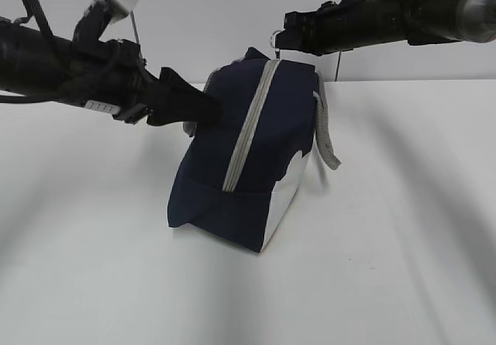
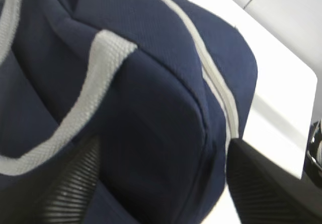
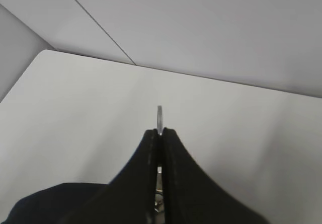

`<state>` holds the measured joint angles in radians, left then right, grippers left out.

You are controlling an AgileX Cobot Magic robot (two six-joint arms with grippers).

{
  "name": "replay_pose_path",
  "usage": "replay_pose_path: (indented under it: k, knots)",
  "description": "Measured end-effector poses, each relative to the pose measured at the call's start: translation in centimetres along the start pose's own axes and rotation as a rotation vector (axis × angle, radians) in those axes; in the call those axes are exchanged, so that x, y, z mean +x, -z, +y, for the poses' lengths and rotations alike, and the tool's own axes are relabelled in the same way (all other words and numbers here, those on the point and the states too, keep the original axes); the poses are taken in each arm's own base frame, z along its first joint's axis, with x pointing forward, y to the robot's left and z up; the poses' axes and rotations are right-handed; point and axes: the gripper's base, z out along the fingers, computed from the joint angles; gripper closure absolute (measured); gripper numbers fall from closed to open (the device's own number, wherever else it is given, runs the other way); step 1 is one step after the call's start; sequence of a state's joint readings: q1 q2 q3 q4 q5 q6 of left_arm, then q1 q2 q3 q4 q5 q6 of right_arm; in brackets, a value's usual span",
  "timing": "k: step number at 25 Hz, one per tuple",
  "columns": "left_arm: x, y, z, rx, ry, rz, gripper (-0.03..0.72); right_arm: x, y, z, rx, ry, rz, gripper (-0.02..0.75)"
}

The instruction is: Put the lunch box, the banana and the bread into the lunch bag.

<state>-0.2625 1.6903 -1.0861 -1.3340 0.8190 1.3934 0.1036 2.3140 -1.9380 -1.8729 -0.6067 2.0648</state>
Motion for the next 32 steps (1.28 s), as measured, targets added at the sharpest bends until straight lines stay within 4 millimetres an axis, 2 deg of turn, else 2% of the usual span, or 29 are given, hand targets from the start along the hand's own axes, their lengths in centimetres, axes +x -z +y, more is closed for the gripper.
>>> replay_pose_path:
  k: [3, 7, 9, 13, 17, 21, 28, 32]
  knots:
    - [-1.5, 1.0, -0.3, -0.059, 0.036, -0.105, 0.148, 0.0, 0.0, 0.0, -0.001, 0.0, 0.001, 0.754]
    - [-4.6, 2.5, 0.1, -0.176, 0.066, -0.262, 0.144, 0.0, 0.0, 0.0, -0.003, 0.003, 0.001, 0.754]
    - [-6.0, 2.6, 0.5, -0.2, 0.066, -0.307, 0.144, 0.0, 0.0, 0.0, -0.003, 0.003, 0.001, 0.754]
    - [-7.3, 0.7, 2.2, -0.208, 0.092, -0.331, 0.177, 0.0, 0.0, 0.0, -0.003, 0.003, 0.001, 0.754]
    - [-7.4, -2.2, 4.0, -0.193, 0.117, -0.312, 0.221, 0.0, 0.0, 0.0, -0.003, 0.003, 0.001, 0.754]
    - [-7.4, -4.6, 5.2, -0.173, 0.148, -0.308, 0.23, 0.0, 0.0, 0.0, -0.003, 0.003, 0.001, 0.754]
    - [-7.2, -7.3, 5.9, -0.162, 0.155, -0.291, 0.236, 0.5, -0.3, -0.3, -0.002, -0.004, 0.011, 0.754]
    - [-6.4, -8.8, 6.5, -0.184, 0.171, -0.268, 0.24, 0.6, -0.4, -0.3, -0.002, -0.005, 0.013, 0.754]
